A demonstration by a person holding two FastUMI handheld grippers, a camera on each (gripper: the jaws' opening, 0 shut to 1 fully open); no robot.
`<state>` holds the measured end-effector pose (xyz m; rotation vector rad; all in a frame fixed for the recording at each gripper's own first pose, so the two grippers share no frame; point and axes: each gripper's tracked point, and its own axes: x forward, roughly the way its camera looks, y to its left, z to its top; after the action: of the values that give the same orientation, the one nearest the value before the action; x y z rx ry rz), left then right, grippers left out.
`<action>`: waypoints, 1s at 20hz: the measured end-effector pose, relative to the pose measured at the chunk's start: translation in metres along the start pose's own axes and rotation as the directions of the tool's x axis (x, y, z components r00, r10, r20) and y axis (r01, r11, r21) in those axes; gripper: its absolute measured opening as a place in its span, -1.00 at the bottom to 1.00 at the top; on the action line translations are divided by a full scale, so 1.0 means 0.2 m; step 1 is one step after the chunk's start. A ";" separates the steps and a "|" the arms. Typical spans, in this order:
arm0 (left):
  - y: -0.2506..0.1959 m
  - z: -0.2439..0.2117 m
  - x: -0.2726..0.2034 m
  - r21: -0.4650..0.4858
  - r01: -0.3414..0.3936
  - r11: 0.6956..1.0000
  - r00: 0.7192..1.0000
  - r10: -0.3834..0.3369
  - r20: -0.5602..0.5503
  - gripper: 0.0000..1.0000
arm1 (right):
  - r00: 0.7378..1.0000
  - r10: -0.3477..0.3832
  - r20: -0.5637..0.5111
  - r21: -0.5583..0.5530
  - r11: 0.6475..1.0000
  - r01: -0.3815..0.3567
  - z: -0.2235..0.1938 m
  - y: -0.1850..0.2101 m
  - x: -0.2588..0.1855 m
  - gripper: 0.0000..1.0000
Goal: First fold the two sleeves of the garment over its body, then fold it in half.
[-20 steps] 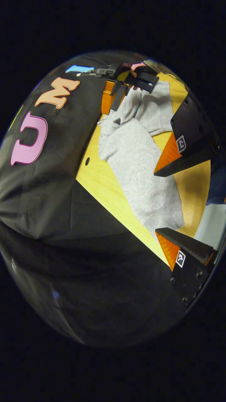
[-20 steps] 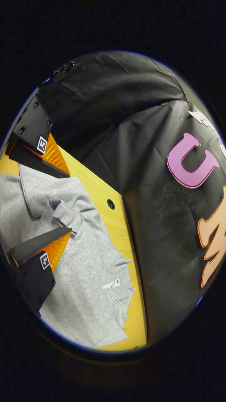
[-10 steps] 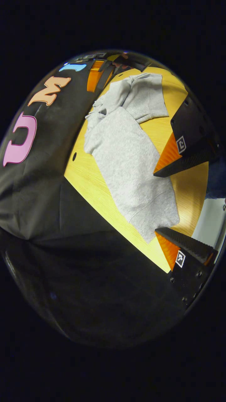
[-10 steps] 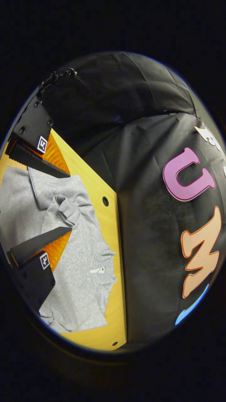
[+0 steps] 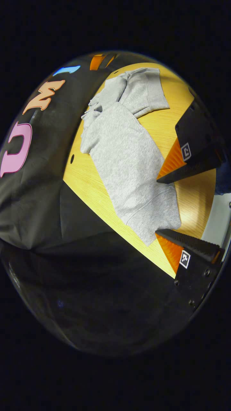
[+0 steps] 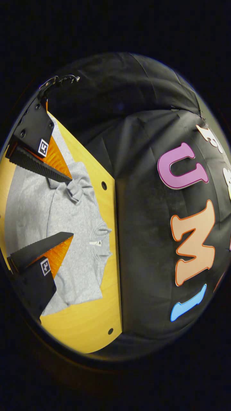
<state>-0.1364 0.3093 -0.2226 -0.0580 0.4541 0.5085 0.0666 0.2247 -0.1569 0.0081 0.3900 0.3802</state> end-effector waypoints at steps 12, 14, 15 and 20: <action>-0.19 0.06 0.07 0.024 0.064 0.998 0.996 -0.063 -0.059 -0.91 | 0.972 -0.210 0.102 0.083 0.976 0.202 0.12 -0.51 -0.43 0.96; -0.28 0.09 0.06 -0.008 0.109 0.994 0.993 -0.109 -0.054 -0.94 | 0.965 -0.234 0.117 0.095 0.970 0.224 0.14 -0.58 -0.50 0.96; -0.32 0.11 0.05 -0.013 0.122 0.992 0.991 -0.123 -0.046 -0.96 | 0.961 -0.246 0.124 0.101 0.967 0.235 0.14 -0.61 -0.54 0.96; -0.61 0.26 -0.02 -0.024 0.232 0.972 0.973 -0.232 0.008 -0.96 | 0.945 -0.290 0.149 0.110 0.955 0.275 0.15 -0.74 -0.69 0.96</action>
<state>-0.0590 0.2091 -0.1821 -0.1320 0.4301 0.2841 0.0137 0.0386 -0.0893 0.0683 0.2397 0.0763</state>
